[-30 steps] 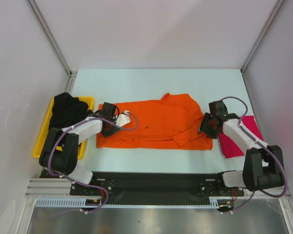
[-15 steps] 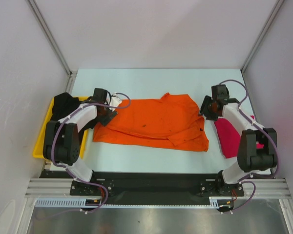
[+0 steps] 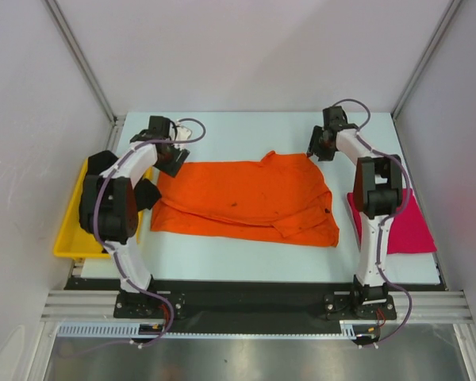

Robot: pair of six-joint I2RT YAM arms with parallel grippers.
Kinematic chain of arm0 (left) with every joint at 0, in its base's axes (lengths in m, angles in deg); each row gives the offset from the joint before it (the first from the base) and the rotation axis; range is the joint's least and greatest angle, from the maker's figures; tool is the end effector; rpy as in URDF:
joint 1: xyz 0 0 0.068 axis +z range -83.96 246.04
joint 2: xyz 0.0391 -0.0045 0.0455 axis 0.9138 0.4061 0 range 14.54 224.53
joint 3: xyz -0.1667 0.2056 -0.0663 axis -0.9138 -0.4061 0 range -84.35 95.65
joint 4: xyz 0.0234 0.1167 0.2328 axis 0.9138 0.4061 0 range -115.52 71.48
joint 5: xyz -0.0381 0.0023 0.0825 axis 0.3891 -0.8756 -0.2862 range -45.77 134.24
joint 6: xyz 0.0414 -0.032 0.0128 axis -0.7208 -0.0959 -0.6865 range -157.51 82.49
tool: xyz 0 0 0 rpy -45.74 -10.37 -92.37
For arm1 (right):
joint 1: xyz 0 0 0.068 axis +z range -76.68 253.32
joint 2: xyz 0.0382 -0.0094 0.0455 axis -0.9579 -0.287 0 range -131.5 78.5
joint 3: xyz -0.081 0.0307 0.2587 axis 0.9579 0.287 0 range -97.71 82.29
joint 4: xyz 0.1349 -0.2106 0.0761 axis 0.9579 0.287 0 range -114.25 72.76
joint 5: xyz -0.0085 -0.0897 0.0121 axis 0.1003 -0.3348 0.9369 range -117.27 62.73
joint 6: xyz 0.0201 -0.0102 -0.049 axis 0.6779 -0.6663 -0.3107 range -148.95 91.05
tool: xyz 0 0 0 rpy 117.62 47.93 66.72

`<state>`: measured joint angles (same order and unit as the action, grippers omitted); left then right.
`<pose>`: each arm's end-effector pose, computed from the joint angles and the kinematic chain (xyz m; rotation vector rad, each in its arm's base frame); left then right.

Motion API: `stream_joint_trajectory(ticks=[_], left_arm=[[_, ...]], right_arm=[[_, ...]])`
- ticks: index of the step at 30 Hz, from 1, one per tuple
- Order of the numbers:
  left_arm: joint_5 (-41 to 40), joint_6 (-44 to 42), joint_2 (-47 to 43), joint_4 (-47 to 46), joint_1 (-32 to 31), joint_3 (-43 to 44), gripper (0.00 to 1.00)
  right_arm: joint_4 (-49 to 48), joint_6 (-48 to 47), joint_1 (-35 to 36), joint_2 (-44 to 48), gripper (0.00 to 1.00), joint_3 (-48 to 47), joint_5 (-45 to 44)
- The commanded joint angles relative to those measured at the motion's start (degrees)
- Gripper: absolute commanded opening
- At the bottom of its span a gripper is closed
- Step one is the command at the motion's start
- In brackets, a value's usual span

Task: Fold and stack the t-shirts
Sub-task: Fold the tshirt

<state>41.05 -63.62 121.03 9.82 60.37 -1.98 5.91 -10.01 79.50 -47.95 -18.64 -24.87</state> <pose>0.3970 -0.0374 0.2270 0.6980 2.5251 0.1985 0.4826 0.0537 0.1840 0.2678 2.5426 0.2239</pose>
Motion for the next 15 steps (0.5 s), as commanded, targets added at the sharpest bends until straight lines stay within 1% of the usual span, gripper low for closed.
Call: stream_joint_trajectory(ticks=[1, 2, 3, 5, 8, 9, 10, 11, 15], left_arm=[[-2.45, 4.21, 6.6, 1.49, 0.84, 6.38, 0.72], [-2.01, 4.83, 8.1, 2.1, 1.1, 7.97, 0.72], [-1.92, 5.27, 11.16, 3.59, 1.45, 9.46, 0.72], [-1.48, 7.03, 13.72, 4.48, 2.5, 13.42, 0.72], [0.62, 8.53, 16.89, 4.05, 3.82, 16.94, 0.75], [2.2, 8.62, 18.21, 4.22, 4.0, 17.82, 0.75], [2.56, 8.88, 19.0, 4.31, 4.0, 19.65, 0.75], [2.74, 9.06, 19.71, 4.92, 4.0, 20.54, 0.75], [2.57, 9.5, 23.66, 6.24, 4.09, 23.01, 0.75]], right_arm=[[5.43, -3.64, 1.38, -7.19, 0.51, -9.36, -0.38], [7.27, -3.99, 1.82, -8.53, 0.51, -13.47, -0.28], [8.25, -4.35, 2.26, -10.11, 0.5, -15.16, -0.37], [10.61, -5.05, 3.22, -12.93, 0.49, -18.76, -0.37], [10.37, -5.14, 3.84, -13.82, 0.47, -18.61, 0.42], [10.28, -4.71, 4.11, -13.91, 0.43, -18.0, 0.59], [10.02, -4.44, 4.11, -13.91, 0.41, -17.64, 0.86], [9.84, -4.09, 4.2, -13.82, 0.36, -17.38, 0.86], [9.23, -3.12, 4.2, -12.51, 0.27, -16.15, 1.91]])
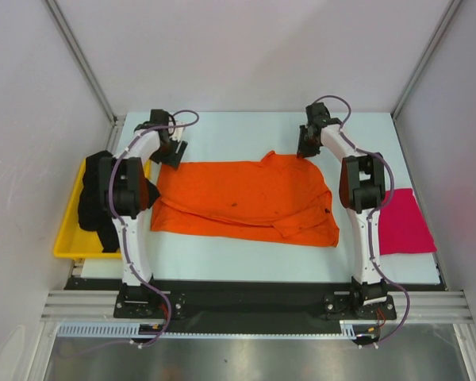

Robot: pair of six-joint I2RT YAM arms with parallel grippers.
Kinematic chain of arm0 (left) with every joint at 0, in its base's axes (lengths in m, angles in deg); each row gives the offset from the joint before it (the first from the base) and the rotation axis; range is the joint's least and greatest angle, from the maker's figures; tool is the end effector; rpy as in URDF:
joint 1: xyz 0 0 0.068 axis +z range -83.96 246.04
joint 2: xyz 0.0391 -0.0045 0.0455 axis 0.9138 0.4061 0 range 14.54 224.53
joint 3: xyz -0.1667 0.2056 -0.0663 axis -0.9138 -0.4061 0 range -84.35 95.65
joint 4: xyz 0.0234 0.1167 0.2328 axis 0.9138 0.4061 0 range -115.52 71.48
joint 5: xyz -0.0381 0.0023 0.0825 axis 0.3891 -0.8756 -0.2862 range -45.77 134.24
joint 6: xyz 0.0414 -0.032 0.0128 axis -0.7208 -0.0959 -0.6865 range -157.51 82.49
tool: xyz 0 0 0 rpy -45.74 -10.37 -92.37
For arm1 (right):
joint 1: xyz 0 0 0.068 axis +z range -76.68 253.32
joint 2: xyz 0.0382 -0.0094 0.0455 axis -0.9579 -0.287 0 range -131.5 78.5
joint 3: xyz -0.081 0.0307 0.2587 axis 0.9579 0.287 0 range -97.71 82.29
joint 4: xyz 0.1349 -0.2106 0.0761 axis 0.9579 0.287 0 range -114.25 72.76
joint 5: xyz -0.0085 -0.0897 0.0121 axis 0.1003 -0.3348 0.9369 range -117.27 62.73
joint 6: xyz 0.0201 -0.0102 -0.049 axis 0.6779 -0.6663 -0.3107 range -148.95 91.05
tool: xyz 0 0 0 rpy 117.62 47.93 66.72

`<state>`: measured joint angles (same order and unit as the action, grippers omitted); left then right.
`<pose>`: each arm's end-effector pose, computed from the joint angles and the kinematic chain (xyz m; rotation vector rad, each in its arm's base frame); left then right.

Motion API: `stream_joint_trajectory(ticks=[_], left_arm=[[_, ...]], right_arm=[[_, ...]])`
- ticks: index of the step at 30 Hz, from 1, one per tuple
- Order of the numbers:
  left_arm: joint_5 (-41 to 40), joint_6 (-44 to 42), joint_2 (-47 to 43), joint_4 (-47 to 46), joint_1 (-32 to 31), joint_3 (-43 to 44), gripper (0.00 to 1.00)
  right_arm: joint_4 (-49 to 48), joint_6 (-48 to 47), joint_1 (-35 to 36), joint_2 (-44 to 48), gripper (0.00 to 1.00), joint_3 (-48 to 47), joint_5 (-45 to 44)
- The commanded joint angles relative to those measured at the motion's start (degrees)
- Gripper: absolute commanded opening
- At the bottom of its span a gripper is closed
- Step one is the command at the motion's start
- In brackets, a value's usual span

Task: Fold and stack the t-shirts
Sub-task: Fold the tshirt

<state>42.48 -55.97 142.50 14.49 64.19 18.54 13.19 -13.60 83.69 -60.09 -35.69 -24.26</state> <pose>0.4757 -0.0143 0.1728 0.4692 2.6719 0.1277 0.5175 0.0966 0.1651 0.0935 2.5980 0.2322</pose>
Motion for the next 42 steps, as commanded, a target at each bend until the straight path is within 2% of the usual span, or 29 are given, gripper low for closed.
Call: stream_joint_trajectory(ticks=[1, 5, 6, 8, 9, 12, 17, 25, 29, 33, 35, 42], left_arm=[[1.32, 1.76, 2.47, 1.39, 0.35, 1.97, 0.75], [1.67, 1.5, 3.08, 0.95, 0.53, 0.73, 0.67], [2.98, 1.32, 3.26, 0.77, 0.62, 0.47, 0.58], [4.65, 0.71, 3.0, 0.6, 0.53, -0.41, 0.48], [5.27, 0.36, 2.47, 0.34, 0.53, -0.76, 0.31], [8.7, -0.52, -0.94, -0.71, 0.53, -2.95, 0.0], [11.78, -5.53, -12.35, -6.24, 0.53, -11.65, 0.0], [12.75, -15.11, -26.35, -8.1, 0.53, -24.64, 0.0], [10.56, -21.34, -33.02, -9.42, 0.53, -32.3, 0.0], [7.74, -26.79, -35.23, -11.27, 0.53, -39.33, 0.0], [7.39, -27.42, -34.89, -12.14, 0.53, -39.96, 0.0], [6.24, -29.0, -33.13, -13.64, 0.53, -39.35, 0.0]], right_arm=[[1.86, 0.47, 0.09, 0.06, 0.26, 1.16, 1.65], [1.77, 0.29, 0.0, 2.26, 0.08, 1.25, 2.18], [1.77, 0.38, -0.17, 3.4, 0.01, 1.25, 2.35], [1.42, 0.82, -0.53, 4.9, 0.0, 1.6, 3.14], [1.33, 0.82, -0.79, 6.82, 0.0, 1.87, 3.76], [0.54, 1.08, -1.41, 10.43, 0.0, 4.23, 4.55], [-1.92, 0.99, -1.23, 21.58, 0.0, 12.05, 5.35], [-3.15, 1.87, 0.17, 40.3, 0.0, 34.17, 3.68], [-1.57, 3.8, 1.67, 48.83, 0.0, 45.44, 3.32], [-3.32, 7.14, 3.25, 58.31, 0.0, 57.83, 2.79], [-5.96, 9.5, 5.35, 59.74, 0.0, 63.54, 3.5], [-8.43, 11.45, 7.12, 58.87, 0.0, 68.57, 1.57]])
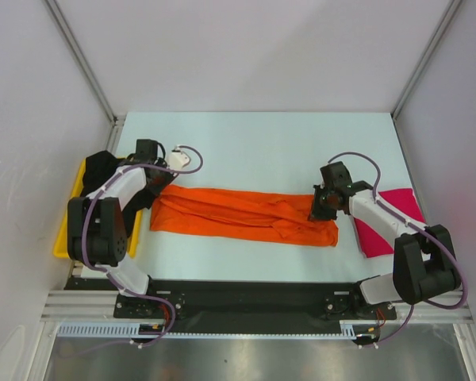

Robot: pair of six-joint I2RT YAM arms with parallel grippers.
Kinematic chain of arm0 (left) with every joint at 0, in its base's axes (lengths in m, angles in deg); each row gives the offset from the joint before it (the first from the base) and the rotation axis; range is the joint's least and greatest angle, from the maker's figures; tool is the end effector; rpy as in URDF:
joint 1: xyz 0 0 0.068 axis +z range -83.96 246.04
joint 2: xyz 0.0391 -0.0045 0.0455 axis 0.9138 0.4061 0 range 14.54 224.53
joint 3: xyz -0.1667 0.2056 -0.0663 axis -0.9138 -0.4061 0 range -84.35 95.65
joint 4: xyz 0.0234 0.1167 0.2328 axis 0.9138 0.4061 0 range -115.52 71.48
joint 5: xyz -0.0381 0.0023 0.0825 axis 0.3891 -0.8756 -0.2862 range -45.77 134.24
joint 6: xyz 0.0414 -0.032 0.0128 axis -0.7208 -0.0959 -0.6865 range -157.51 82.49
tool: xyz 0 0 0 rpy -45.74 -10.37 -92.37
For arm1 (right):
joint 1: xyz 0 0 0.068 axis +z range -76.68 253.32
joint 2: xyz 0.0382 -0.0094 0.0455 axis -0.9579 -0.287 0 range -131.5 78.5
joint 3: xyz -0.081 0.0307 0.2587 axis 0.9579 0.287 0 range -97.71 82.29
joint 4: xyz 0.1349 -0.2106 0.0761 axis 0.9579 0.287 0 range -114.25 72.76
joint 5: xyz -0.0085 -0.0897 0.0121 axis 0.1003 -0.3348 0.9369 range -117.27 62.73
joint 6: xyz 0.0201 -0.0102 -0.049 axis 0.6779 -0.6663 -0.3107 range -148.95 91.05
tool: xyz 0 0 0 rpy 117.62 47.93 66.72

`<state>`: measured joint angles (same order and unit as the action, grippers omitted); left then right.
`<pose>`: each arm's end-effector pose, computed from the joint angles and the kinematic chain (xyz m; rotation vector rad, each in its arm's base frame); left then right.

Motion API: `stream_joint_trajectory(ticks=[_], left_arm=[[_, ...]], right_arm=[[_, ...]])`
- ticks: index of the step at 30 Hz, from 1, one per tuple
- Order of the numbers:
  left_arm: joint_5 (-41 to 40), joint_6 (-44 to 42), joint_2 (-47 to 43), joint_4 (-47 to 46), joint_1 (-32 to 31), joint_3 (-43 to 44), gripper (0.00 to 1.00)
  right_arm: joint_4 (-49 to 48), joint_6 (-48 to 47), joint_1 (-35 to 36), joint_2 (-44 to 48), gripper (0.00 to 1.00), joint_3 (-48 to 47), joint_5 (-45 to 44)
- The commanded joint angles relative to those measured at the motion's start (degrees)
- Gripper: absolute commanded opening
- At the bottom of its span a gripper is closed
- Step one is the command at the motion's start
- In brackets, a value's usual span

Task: Fold and stack the t-shirts
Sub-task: Fold the tshirt

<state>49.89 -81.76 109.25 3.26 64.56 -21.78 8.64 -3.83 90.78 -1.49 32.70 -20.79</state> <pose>0.3340 -0.0121 0.2015 1.0533 2.4113 0.1278 0.2515 0.0833 0.2036 0.1455 2.7191 0.3783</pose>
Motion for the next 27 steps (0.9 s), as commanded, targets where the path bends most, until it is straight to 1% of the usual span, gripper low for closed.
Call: stream_joint_trajectory(ticks=[1, 4, 7, 8, 10, 11, 12, 13, 14, 16, 18, 20, 21, 22, 23, 24, 25, 26, 27], left_arm=[[-1.08, -3.39, -0.06, -2.49, 0.16, 0.98, 0.0], [-0.91, -4.0, -0.5, -2.24, 0.16, 0.1, 0.0], [1.02, -6.11, -1.64, 0.3, 0.16, -1.13, 0.05], [1.64, -7.42, -2.08, 1.19, 0.24, -1.48, 0.13], [4.18, -8.66, -3.21, 4.86, 0.77, -1.57, 0.2], [5.24, -9.88, -3.57, 6.54, 1.21, -1.22, 0.26], [7.77, -10.59, -3.84, 8.47, 2.95, 0.09, 0.3], [8.84, -11.55, -4.01, 13.45, 3.58, 1.23, 0.34], [9.63, -13.91, -4.01, 16.02, 4.8, 2.2, 0.4], [10.52, -15.95, -3.93, 21.99, 5.43, 4.58, 0.47], [11.05, -17.27, -3.93, 24.13, 5.52, 6.33, 0.52], [14.11, -16.84, -3.4, 27.56, 5.43, 8.35, 0.54], [15.08, -15.7, -3.05, 27.82, 5.26, 10.36, 0.54], [15.88, -11.78, -2.61, 25.83, 4.99, 11.08, 0.54], [15.27, -9.56, -2.26, 23.8, 4.56, 11.43, 0.54], [13.88, -7.28, -2.0, 18.74, 3.94, 11.44, 0.53], [12.12, -4.82, -1.47, 15.64, 3.15, 11.0, 0.53], [8.97, -0.7, -1.29, 12.91, 1.84, 10.56, 0.53], [7.55, 0.73, -0.94, 8.54, 0.0, 9.6, 0.53]], right_arm=[[-3.79, 1.68, 0.12, -0.25, 0.0, 0.27, -2.0], [-3.79, 1.42, 0.04, -0.17, 0.0, 0.54, -2.44], [-4.4, 1.42, 0.21, -0.43, 0.0, 1.06, -2.35], [-4.49, 1.33, 0.39, -0.78, 0.0, 1.24, -2.09], [-4.5, 1.33, 0.39, -1.22, 0.0, 1.5, -2.09], [-4.41, 1.16, 0.39, -1.49, 0.0, 1.51, -2.09], [-3.8, 1.15, 0.39, -1.84, 0.0, 1.51, -2.52], [-3.53, 0.89, 0.39, -1.84, 0.05, 1.59, -2.53], [-3.35, 0.8, 0.39, -1.84, 0.1, 1.59, -2.7], [-2.74, 0.63, 0.39, -1.23, 0.18, 1.77, -2.96], [-2.13, 0.1, 0.39, -0.7, 0.21, 1.68, -3.23], [-1.42, -0.16, -0.05, -0.35, 0.23, 1.07, -3.75], [-0.2, -0.16, -0.14, -0.17, 0.25, 0.81, -3.93], [0.42, 0.45, -0.83, 0.26, 0.31, 0.54, -3.93], [1.3, 0.8, -1.28, 0.79, 0.34, 0.45, -4.19], [2.96, 1.06, -1.54, 1.32, 0.37, 0.02, -4.54], [3.85, 1.41, -1.72, 2.19, 0.44, 0.01, -5.16], [5.07, 1.68, -1.72, 3.68, 0.47, 0.01, -6.38], [5.69, 2.03, -1.72, 4.48, 0.49, -0.16, -6.39]])
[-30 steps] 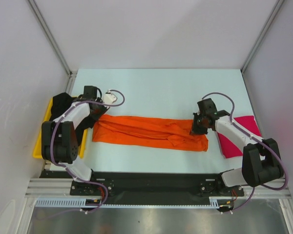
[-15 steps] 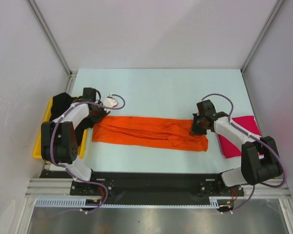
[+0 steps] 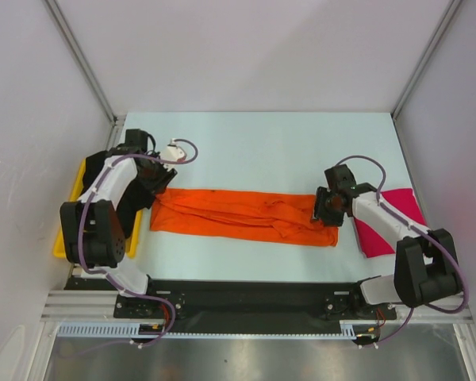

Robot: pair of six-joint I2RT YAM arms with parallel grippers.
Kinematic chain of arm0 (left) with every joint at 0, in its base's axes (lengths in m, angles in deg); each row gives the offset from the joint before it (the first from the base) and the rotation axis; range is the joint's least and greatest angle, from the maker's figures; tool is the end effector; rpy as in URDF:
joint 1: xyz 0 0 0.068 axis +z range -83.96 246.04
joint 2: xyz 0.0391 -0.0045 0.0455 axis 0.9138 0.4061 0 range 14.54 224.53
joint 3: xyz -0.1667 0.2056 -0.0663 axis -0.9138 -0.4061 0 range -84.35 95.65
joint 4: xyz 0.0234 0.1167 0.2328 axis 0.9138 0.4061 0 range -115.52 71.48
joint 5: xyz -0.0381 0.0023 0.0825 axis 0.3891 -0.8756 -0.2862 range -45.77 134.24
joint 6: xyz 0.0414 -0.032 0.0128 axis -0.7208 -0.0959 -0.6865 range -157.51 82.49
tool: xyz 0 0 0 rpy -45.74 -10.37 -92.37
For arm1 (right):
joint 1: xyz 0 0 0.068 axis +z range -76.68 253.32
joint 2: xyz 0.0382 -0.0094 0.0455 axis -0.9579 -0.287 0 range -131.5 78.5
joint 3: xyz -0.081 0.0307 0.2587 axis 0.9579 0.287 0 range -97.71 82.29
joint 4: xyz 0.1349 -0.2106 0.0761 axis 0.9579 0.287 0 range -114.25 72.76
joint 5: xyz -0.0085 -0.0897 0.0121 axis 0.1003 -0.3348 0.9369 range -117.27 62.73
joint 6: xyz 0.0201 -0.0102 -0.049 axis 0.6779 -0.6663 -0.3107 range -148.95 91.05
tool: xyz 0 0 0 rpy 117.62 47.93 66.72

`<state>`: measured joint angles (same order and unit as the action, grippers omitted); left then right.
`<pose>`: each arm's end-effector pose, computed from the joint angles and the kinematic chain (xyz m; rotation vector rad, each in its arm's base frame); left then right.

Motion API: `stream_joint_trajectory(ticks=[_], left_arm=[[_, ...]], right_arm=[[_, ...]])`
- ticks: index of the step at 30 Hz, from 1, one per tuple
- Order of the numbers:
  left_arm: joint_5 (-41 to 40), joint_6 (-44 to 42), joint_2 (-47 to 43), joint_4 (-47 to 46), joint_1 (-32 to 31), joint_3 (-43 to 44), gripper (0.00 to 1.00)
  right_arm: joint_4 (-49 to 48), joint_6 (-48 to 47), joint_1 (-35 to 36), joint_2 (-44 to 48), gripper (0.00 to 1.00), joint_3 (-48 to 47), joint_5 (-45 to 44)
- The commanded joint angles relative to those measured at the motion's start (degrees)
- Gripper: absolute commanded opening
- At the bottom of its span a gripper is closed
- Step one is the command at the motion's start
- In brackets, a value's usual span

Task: Fold and stack the t-shirts
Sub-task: Fold the tshirt

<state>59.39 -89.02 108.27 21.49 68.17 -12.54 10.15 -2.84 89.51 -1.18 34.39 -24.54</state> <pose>0.3259 0.0028 0.2401 1.1862 2.4209 -0.0939 0.2462 0.0732 0.1950 0.2248 2.7489 0.2712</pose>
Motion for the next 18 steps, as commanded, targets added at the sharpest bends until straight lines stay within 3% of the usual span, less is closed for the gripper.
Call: stream_joint_trajectory(ticks=[1, 4, 8, 14, 18], left_arm=[[-3.71, 9.22, 1.0, -11.56, -4.67, -0.17, 0.53], [-10.57, 11.25, 4.86, -13.87, -8.36, -0.44, 0.52], [-14.18, 8.89, 7.25, -16.23, -8.99, -4.73, 0.44], [-16.39, 5.54, 4.36, -18.44, -9.43, -15.72, 0.39], [-15.6, 5.1, 1.46, -16.95, -9.86, -18.9, 0.38]], right_arm=[[4.63, 1.31, -0.63, 4.79, 0.54, -1.76, -4.2], [6.48, 2.89, -0.8, 5.41, 0.56, -0.54, -5.62], [1.93, 4.12, -1.59, 3.75, 0.55, 3.51, -3.26], [-2.83, 3.16, -1.95, -4.07, 0.4, 3.17, -3.25], [-3.89, 1.23, -3.26, -12.92, 0.01, -1.22, -3.6]])
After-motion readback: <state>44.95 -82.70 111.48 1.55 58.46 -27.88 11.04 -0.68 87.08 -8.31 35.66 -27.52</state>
